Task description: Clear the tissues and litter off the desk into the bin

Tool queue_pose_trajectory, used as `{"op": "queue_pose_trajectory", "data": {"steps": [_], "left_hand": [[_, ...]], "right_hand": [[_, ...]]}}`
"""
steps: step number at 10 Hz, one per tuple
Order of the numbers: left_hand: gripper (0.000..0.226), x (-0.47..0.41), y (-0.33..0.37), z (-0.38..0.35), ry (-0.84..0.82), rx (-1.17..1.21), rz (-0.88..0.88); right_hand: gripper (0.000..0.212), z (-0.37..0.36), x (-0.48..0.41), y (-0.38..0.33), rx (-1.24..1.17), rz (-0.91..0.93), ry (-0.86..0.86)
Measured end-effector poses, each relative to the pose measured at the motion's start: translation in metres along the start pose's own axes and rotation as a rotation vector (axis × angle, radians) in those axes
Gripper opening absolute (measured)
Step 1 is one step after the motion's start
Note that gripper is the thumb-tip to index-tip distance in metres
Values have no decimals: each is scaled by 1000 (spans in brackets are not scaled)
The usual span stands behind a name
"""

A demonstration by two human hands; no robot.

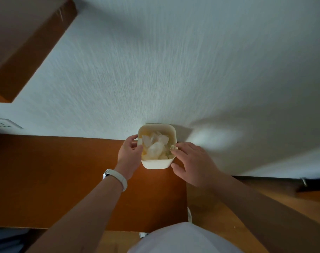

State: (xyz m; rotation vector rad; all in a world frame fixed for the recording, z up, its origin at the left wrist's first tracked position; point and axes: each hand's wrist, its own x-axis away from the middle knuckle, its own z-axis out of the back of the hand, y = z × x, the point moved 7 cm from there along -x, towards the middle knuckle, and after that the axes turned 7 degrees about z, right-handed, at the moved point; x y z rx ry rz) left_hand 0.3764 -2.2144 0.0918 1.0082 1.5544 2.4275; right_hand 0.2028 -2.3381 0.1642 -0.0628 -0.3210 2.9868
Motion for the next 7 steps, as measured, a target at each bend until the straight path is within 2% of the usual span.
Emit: {"op": "queue_pose_trajectory", "data": {"steps": [4,5,6,7], "left_hand": [[33,-7,7,-1,-13,-55,-33],[42,-4,11,0,-25,-147,-61],[49,-2,17,5,-10,-312,-171],[49,10,35,12,40,-608,-373]], "right_hand": [[48,1,-4,-5,42,-23,-18],[48,4,-6,-7,30,-31,-20],[46,10,-6,-10,20,-15,25],[45,18,-7,-14,63,-21,25]]}}
